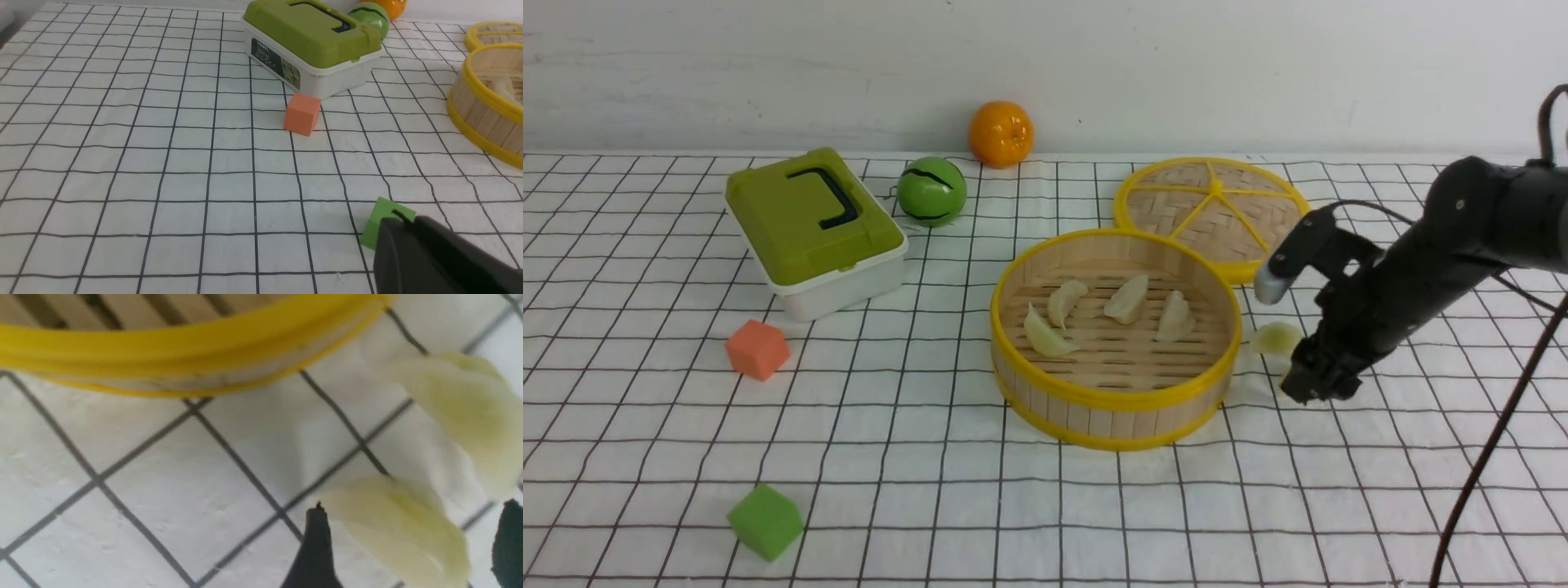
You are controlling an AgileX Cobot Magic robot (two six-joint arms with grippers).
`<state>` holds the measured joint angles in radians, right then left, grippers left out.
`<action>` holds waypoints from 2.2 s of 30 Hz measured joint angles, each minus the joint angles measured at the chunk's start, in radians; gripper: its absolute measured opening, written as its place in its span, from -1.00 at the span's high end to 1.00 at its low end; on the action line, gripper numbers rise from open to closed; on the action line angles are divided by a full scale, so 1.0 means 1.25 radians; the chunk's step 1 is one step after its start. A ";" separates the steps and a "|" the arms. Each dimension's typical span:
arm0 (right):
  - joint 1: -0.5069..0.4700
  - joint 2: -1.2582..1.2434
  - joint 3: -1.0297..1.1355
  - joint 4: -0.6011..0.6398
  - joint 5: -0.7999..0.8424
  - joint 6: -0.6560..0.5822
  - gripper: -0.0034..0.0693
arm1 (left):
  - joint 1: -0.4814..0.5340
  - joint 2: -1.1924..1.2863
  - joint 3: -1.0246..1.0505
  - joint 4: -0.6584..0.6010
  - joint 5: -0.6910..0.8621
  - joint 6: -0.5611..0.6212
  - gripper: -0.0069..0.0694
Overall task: Put the dumplings into the steamer on the table with the white tablecloth.
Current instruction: 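Reach for and grasp a dumpling lying on the table beside the steamer, then place the dumpling in the bamboo steamer basket with the right gripper, then reach for and grasp a dumpling lying on the table beside the steamer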
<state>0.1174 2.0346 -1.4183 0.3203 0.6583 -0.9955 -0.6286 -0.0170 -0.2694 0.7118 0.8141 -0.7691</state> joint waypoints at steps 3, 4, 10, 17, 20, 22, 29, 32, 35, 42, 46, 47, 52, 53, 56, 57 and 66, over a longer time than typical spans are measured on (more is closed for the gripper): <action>0.010 0.013 -0.002 -0.005 -0.012 -0.029 -0.24 | 0.000 0.000 0.000 0.000 0.000 -0.002 0.74; 0.011 0.013 -0.003 -0.009 -0.014 -0.027 -0.14 | 0.000 0.000 0.000 0.000 0.000 -0.002 0.74; 0.013 0.009 -0.007 -0.029 -0.011 0.063 0.34 | 0.000 0.000 0.000 0.000 0.000 -0.002 0.72; 0.013 -0.042 -0.016 -0.049 0.061 0.234 0.37 | 0.000 0.000 0.000 0.000 0.001 -0.004 0.72; 0.016 -0.092 -0.052 -0.033 0.126 0.329 0.37 | 0.000 0.000 0.000 0.000 0.001 -0.005 0.72; 0.023 -0.116 -0.072 0.004 0.140 0.389 0.37 | 0.000 0.000 0.000 0.000 0.001 -0.005 0.72; 0.160 -0.099 -0.095 0.234 -0.030 0.411 0.37 | 0.000 0.000 0.000 0.003 0.001 -0.005 0.72; 0.211 -0.034 -0.095 0.270 -0.124 0.358 0.37 | 0.000 0.000 0.000 0.002 0.001 -0.005 0.71; 0.226 0.009 -0.095 0.280 -0.172 0.341 0.37 | 0.000 0.000 0.000 0.002 0.001 -0.005 0.71; 0.226 0.056 -0.095 0.286 -0.209 0.361 0.36 | 0.000 0.000 0.000 0.002 0.001 -0.005 0.69; 0.226 0.056 -0.095 0.299 -0.214 0.365 0.03 | 0.000 0.000 0.000 0.002 0.001 -0.005 0.68; 0.224 0.055 -0.095 0.301 -0.214 0.365 -0.09 | 0.000 0.000 0.000 0.002 0.001 -0.005 0.68; 0.203 0.005 -0.095 0.302 -0.194 0.368 -0.44 | 0.000 0.000 0.000 0.002 0.001 -0.005 0.67; 0.193 -0.015 -0.095 0.301 -0.185 0.368 -0.46 | 0.000 0.000 0.000 0.002 0.001 -0.005 0.67; 0.154 -0.070 -0.095 0.274 -0.149 0.368 -0.47 | 0.000 0.000 0.000 0.002 0.001 -0.005 0.67; 0.137 -0.091 -0.095 0.248 -0.133 0.368 -0.47 | 0.000 0.000 0.000 0.002 0.001 -0.005 0.67; -0.014 -0.057 -0.094 0.107 -0.086 0.356 -0.38 | 0.000 0.000 0.000 0.002 0.001 -0.005 0.66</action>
<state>0.0993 1.9639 -1.5353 0.4537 0.5507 -0.5510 -0.6286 -0.0170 -0.2694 0.7148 0.8151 -0.7756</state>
